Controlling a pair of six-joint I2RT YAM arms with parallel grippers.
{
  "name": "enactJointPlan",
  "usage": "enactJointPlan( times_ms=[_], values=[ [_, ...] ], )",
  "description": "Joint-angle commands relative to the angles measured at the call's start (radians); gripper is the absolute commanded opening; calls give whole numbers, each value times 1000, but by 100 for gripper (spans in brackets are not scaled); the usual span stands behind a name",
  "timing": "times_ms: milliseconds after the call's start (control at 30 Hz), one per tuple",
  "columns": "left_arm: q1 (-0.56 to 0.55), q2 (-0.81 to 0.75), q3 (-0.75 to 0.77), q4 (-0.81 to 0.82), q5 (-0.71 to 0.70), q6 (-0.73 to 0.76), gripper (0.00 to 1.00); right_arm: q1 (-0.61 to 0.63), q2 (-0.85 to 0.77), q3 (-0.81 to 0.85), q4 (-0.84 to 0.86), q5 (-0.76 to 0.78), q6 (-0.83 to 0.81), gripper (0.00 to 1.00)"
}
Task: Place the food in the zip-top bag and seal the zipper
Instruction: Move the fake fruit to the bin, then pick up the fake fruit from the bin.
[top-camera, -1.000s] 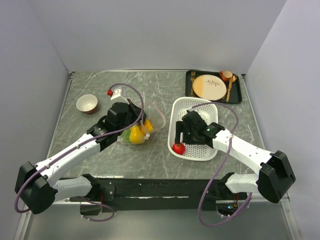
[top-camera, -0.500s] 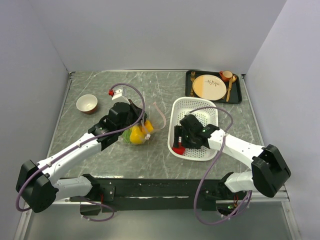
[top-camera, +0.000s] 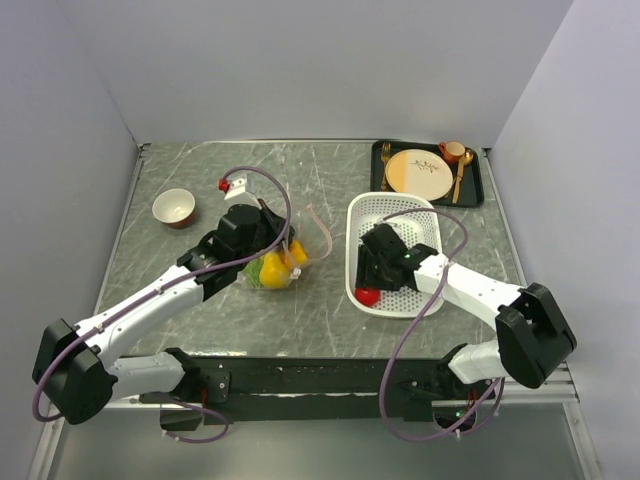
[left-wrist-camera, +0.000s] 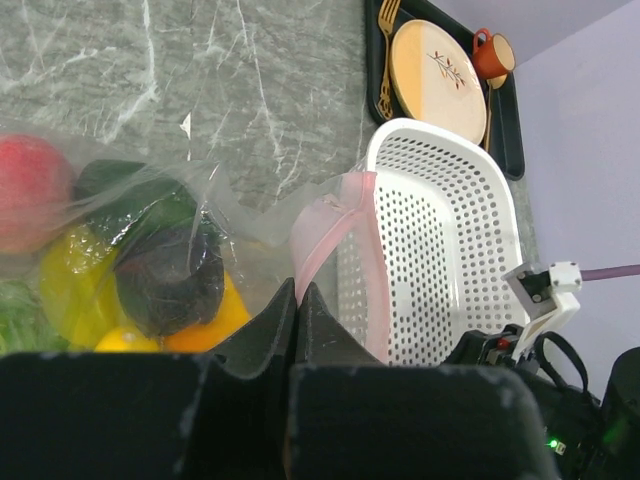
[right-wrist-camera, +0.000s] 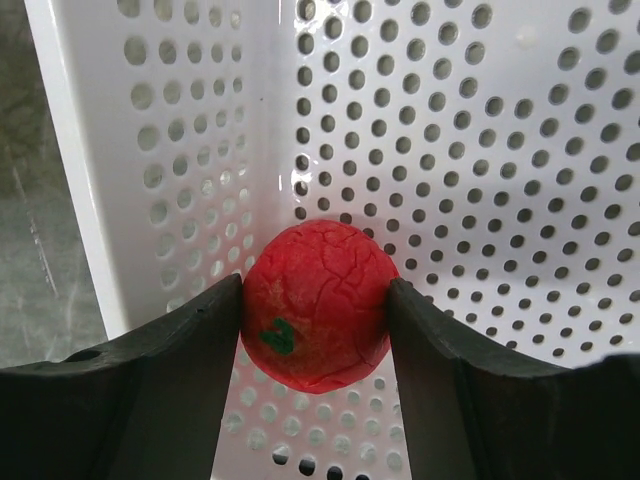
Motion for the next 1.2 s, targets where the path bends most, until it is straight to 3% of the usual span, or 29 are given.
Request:
enactJointPlan(
  times_ms=[0,267,533,867,1167],
  values=[
    [3,5,25,38,0,10,2,-34,-46,36,10,69,-31,56],
    [5,8,21,50,14,6,2,-62,-61,79,19,197,-40,56],
    [5,-4,14,43,9,6,2,-113,81,119,46,236,-62,62],
    [12,-9,10,43,11,12,2,-129,95,141,62,213,-83,87],
    [18,-2,21,38,25,22,2,-136,23,122,6,201,-64,90]
  ],
)
